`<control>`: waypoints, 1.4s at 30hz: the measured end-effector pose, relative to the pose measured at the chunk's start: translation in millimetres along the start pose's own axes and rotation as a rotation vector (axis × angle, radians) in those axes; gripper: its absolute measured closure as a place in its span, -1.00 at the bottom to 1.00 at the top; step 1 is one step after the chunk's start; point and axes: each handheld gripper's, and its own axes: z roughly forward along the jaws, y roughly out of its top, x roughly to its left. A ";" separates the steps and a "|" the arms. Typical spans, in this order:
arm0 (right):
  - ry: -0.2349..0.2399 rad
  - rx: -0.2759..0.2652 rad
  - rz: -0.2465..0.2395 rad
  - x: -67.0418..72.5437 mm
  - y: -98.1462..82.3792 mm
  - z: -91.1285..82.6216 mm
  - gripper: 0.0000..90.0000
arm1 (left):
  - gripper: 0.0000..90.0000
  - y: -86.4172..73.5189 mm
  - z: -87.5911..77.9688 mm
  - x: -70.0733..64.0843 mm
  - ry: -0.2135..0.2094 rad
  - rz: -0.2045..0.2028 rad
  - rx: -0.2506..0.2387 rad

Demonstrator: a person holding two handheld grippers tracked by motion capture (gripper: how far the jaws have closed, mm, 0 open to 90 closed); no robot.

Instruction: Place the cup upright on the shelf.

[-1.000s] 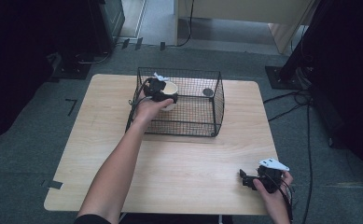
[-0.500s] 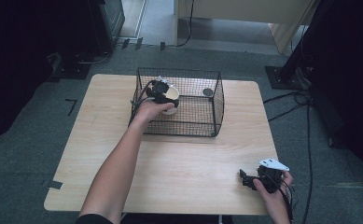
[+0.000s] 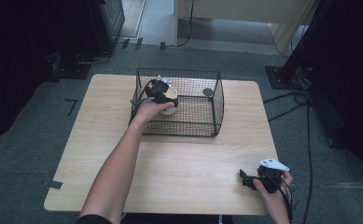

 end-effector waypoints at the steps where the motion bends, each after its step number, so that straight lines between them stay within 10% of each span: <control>1: 0.000 0.000 0.000 0.0 0.0 0.0 -1.00 | -0.80 0.2 -1.1 0.5 -0.001 0.002 -0.006; 13: 0.000 0.001 0.000 0.1 0.0 0.0 -1.00 | -0.71 10.7 -20.6 7.0 0.019 -0.040 -0.112; 24: 0.000 0.001 0.000 0.1 0.0 0.0 -1.00 | -0.74 21.9 -52.8 10.0 -0.055 -0.048 -0.160; 42: -0.001 0.001 0.000 0.2 0.0 0.0 -1.00 | -0.93 -6.7 -98.6 6.1 -0.088 -0.033 -0.206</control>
